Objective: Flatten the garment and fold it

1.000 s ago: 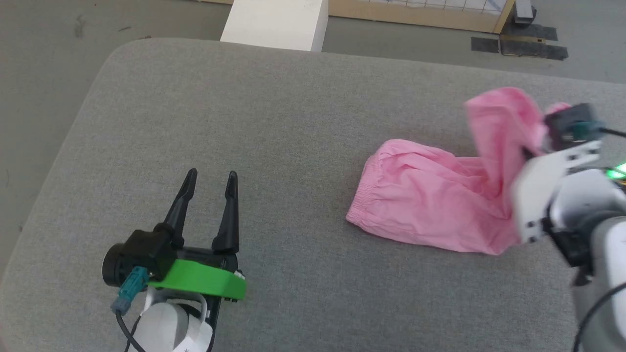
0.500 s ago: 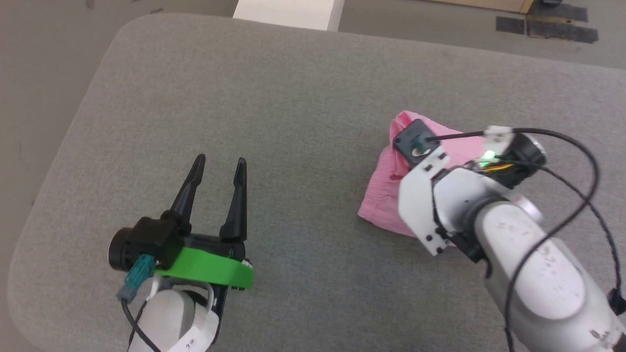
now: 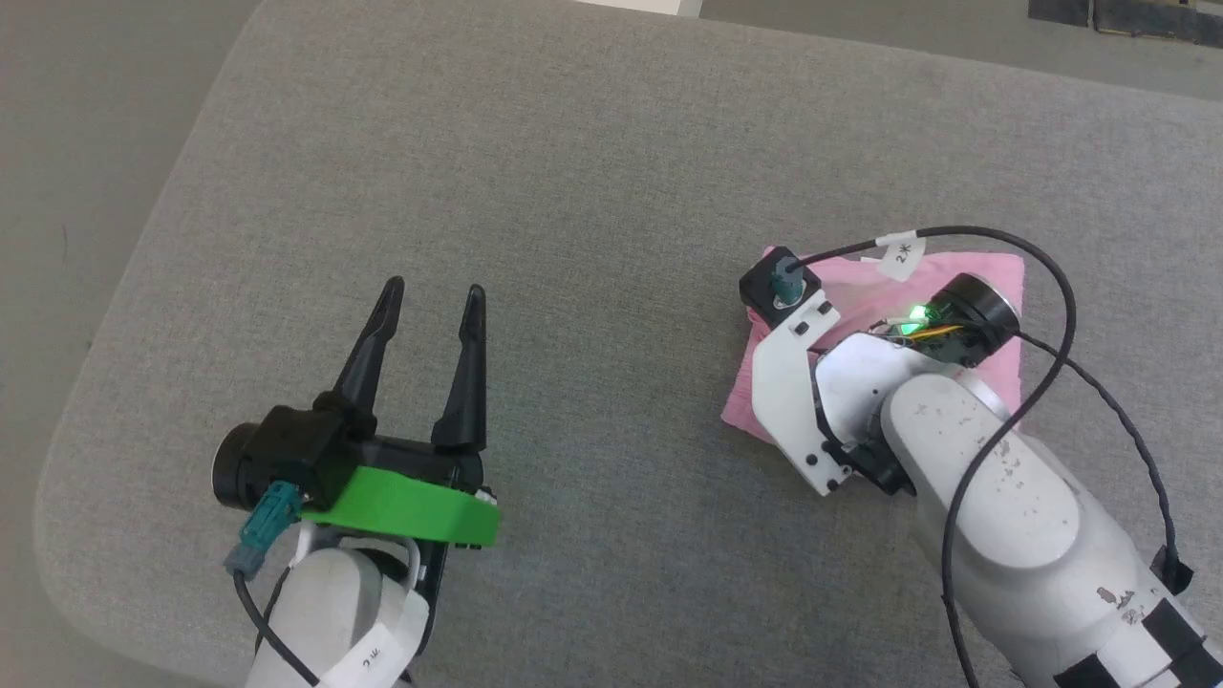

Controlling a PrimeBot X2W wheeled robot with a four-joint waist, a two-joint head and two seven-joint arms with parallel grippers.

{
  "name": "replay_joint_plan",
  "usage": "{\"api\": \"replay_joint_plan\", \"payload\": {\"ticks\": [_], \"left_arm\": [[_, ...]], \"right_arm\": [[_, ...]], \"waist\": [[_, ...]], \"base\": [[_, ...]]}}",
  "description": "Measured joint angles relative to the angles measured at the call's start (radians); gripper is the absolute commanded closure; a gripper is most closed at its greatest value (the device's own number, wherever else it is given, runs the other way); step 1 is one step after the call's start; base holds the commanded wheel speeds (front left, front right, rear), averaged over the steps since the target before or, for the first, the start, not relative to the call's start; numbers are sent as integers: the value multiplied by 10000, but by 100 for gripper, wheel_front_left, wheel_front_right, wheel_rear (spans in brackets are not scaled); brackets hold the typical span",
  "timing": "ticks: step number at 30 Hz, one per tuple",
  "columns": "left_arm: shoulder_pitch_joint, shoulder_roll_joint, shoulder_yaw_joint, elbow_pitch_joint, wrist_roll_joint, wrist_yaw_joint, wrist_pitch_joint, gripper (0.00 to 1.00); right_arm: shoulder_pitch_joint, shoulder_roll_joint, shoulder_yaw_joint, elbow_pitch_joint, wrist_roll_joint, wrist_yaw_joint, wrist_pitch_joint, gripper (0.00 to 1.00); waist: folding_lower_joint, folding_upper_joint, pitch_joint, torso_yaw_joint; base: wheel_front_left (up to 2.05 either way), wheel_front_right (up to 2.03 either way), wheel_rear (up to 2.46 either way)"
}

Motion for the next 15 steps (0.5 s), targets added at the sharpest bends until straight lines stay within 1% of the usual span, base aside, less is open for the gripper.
{"api": "replay_joint_plan", "payload": {"ticks": [1, 2, 3, 4, 7, 10, 13, 15], "left_arm": [[0, 0, -2, 6, 0, 0, 0, 0], [0, 0, -6, 10, 0, 0, 0, 0], [1, 0, 2, 15, 0, 0, 0, 0], [1, 0, 10, 25, 0, 0, 0, 0], [19, 0, 50, 56, 2, 0, 0, 0], [40, 0, 136, 81, 8, -2, 0, 0], [154, 0, 230, 104, 31, -2, 0, 0], [288, 0, 290, 121, 46, -2, 0, 0]], "right_arm": [[-26, 17, -2, 84, 121, 0, 12, 100], [-42, 31, 4, 132, 263, 0, 13, 64], [-46, 29, 27, 140, 370, -2, 4, 36], [-45, 35, 52, 136, 527, 0, -35, 0], [4, 63, 67, -94, 1003, 0, -428, 0], [163, 144, -186, -738, 1379, 0, -1152, 0], [463, 234, -805, -1624, 1519, 0, -2236, 0], [759, 244, -1204, -2065, 1511, 0, -2725, 0]], "waist": [[0, 0, -10, -3], [0, 0, -31, -11], [0, 0, -54, -22], [0, 0, -88, -39], [0, 0, -224, -103], [0, 0, -400, -196], [0, 0, -634, -322], [0, 0, -787, -411]], "base": [[0, 0, 0], [0, 0, 0], [0, 0, 0], [0, 0, 0], [0, 0, 0], [0, 0, 0], [0, 0, 0], [0, 0, 0]]}}
